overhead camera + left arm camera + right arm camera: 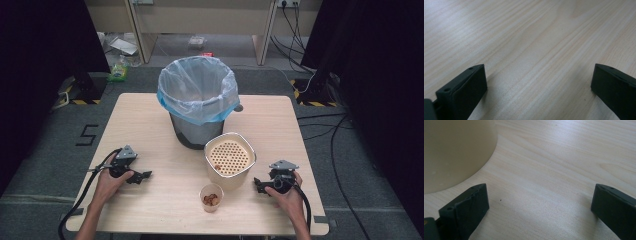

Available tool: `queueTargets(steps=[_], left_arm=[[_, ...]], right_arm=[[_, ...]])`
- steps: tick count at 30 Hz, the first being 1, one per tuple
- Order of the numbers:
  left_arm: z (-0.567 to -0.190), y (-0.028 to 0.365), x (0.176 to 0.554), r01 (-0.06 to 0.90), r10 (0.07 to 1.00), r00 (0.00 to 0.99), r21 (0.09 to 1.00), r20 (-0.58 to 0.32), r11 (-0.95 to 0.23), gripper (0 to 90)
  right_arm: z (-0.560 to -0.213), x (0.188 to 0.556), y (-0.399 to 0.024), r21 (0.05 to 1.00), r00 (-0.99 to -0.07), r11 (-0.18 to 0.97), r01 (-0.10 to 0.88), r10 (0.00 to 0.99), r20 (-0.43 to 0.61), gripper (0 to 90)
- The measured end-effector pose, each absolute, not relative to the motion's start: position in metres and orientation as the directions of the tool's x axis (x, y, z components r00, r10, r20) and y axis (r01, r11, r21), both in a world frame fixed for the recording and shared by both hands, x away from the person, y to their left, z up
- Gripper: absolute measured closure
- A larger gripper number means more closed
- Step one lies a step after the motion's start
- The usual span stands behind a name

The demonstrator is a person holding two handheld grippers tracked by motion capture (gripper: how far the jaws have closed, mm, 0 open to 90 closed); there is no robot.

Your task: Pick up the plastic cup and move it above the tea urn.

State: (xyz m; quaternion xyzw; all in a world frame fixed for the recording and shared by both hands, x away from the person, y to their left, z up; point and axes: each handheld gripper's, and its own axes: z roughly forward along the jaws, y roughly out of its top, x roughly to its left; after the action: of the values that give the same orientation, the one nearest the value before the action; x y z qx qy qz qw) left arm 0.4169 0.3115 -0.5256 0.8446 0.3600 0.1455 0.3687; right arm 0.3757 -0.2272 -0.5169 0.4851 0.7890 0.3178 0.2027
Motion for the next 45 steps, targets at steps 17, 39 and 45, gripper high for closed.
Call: queueTargets(steps=[17, 39, 45], left_arm=[[-0.526, 0.312, 0.417, 0.501, 0.715, 0.698, 0.728, -0.020, -0.469, 0.0], [-0.526, 0.312, 0.417, 0.501, 0.715, 0.698, 0.728, -0.020, -0.469, 0.0], [-0.526, 0.311, 0.417, 0.501, 0.715, 0.698, 0.728, -0.020, -0.468, 0.0]], right_arm=[[-0.517, 0.372, -0.228, 0.701, -0.440, 0.319, 0.638, 0.898, -0.008, 4.6], [-0.483, 0.314, -0.212, 0.741, -0.539, 0.361, 0.566, 0.843, 0.001, 28.8], [-0.475, 0.293, -0.196, 0.744, -0.565, 0.351, 0.568, 0.824, 0.043, 33.4]])
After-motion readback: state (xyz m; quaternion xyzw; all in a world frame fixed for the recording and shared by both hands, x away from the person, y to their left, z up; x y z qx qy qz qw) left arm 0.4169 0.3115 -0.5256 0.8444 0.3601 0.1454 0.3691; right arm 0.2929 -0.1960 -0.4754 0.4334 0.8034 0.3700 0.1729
